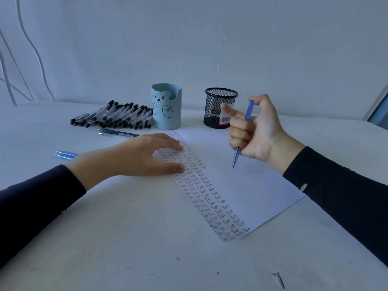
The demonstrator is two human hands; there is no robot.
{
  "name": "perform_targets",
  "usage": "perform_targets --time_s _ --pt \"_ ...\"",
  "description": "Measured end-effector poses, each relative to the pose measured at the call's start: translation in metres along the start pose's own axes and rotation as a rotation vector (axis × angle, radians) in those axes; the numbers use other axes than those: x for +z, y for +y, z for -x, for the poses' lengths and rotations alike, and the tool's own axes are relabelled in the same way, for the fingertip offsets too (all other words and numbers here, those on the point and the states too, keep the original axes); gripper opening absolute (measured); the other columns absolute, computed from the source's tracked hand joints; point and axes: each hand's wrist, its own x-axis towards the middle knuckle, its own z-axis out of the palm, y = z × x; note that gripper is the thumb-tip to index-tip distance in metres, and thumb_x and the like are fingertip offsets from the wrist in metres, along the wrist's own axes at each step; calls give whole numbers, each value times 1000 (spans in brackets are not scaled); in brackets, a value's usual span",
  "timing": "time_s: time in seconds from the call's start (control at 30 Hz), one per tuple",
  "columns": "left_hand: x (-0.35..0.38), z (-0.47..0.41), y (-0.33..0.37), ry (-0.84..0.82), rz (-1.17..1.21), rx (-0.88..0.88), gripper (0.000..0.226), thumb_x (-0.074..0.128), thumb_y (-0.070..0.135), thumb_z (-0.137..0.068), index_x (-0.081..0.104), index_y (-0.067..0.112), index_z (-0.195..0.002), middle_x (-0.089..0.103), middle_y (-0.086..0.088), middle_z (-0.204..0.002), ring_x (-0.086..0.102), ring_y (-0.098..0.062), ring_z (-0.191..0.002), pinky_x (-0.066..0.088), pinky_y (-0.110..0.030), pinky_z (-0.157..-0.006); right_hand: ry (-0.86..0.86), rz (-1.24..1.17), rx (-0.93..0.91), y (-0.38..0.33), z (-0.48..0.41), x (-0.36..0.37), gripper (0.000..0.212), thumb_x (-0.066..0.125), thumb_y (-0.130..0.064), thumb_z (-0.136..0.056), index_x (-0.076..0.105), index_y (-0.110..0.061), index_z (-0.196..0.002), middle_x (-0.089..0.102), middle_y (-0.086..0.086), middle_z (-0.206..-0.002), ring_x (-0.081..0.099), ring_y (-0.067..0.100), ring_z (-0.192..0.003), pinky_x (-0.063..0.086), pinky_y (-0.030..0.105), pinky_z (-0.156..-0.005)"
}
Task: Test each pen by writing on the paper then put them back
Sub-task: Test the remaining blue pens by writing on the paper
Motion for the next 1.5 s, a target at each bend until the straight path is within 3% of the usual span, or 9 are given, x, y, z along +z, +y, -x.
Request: perform_targets --time_s 0.2,0.33,0.47,0.63,0.73,0.87,1.07,1.27,1.5 --pt "-1 0 2 -2 8 -1 72 52 83 -68 53 46 -129 43 29 -140 40 8 -126 26 -18 -105 54 116 -81 1 0 8 38 57 -54 -83 61 -19 -96 24 -10 -48 15 5 -29 13 16 -29" --pt "0 0 0 -6 12 1 77 47 89 -64 52 48 -129 44 30 -138 40 9 -125 28 -17 -103 -52 133 -39 8 0 8 37 30 -31 -104 57 -10 -117 61 5 -57 59 15 -45 47 20 -43" --pt "-1 1 3 -9 10 -4 71 51 83 -69 53 46 -129 44 29 -139 41 6 -127 30 -20 -106 -49 557 -54 4 3 10 55 21 -41 -104 63 -8 -117 60 9 -54 52 18 -42 40 20 -42" --pt "-1 1 4 -21 -5 -2 69 52 78 -70 52 44 -130 44 25 -141 41 4 -127 31 -22 -108 -144 650 -85 29 3 7 28 43 -20 -102 64 -7 -115 73 13 -96 68 17 -75 57 24 -63" --pt "-1 0 3 -22 -12 1 69 52 77 -71 52 44 -131 43 26 -141 39 5 -127 29 -20 -106 -8 827 -243 43 4 2 18 65 -26 -92 68 -16 -77 68 4 -66 51 10 -50 41 17 -45" --pt "-1 0 5 -27 -21 -3 68 53 76 -71 51 44 -132 42 26 -141 38 5 -127 27 -18 -105 75 978 -431 53 5 6 47 68 -21 -91 41 -15 -52 45 -8 -43 52 12 -49 34 15 -44" --pt "-1 -1 2 -37 -27 -7 74 48 84 -70 51 43 -132 44 23 -141 41 1 -129 29 -22 -108 129 930 -490 58 4 10 47 62 -10 -89 39 -16 -49 43 -2 -42 36 12 -43 31 17 -43" --pt "0 -1 2 -32 -21 3 70 51 79 -71 52 42 -131 44 22 -141 41 3 -127 27 -19 -106 9 944 -406 58 6 14 36 50 -36 -101 67 -13 -79 71 4 -66 47 11 -45 38 16 -45" --pt "1 -2 0 -34 -28 1 82 42 89 -64 51 44 -131 45 23 -140 41 1 -129 30 -27 -112 40 1045 -431 59 6 12 47 64 -15 -93 44 -9 -51 51 -7 -40 51 2 -43 37 14 -45"
